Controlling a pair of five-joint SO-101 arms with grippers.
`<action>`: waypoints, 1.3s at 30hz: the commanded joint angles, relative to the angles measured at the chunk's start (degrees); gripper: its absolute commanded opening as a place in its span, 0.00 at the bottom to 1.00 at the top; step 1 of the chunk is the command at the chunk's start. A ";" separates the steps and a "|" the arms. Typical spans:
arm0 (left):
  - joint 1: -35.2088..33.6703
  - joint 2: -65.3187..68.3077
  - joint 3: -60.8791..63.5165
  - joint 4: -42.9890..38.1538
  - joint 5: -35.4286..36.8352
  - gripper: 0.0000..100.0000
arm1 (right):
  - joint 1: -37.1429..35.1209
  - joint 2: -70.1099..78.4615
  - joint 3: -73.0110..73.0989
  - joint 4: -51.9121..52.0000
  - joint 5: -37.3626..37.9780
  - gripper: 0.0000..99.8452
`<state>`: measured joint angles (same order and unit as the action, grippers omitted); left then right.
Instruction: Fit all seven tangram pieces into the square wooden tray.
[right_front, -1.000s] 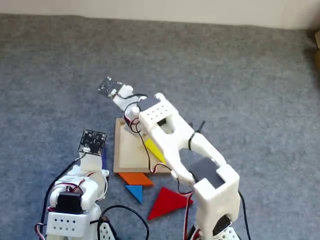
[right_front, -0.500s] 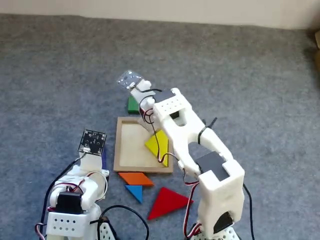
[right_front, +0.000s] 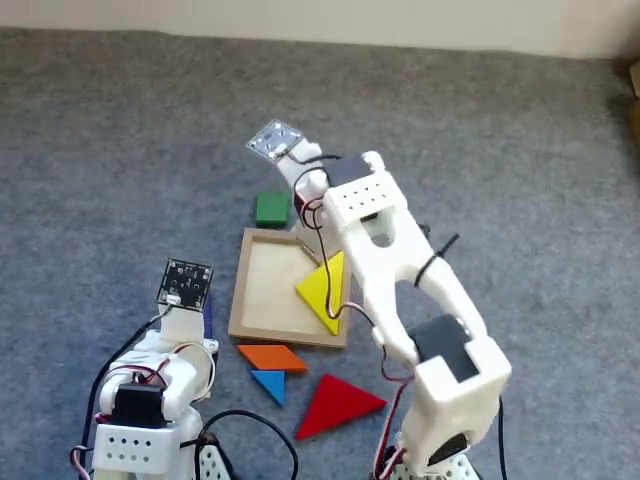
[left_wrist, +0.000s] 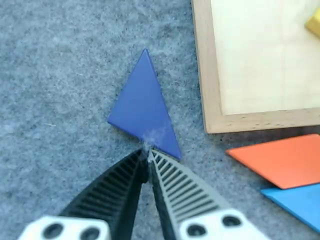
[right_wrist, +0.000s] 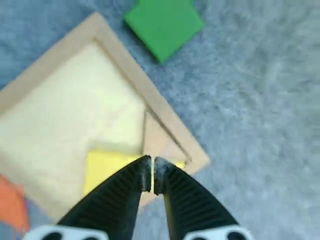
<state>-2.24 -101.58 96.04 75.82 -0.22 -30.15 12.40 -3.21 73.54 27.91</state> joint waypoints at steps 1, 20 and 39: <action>0.40 -2.33 1.19 0.18 -0.26 0.00 | 0.75 -8.48 -3.38 6.81 -0.44 0.02; 0.40 -2.33 1.19 0.18 -0.26 0.00 | -15.25 -40.22 40.22 7.43 1.85 0.10; 0.40 -2.33 1.19 0.18 -0.26 0.00 | -21.85 -43.91 65.36 -9.89 -9.49 0.32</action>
<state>-2.24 -101.58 96.04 75.82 -0.22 -51.08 -29.19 62.02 66.77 22.81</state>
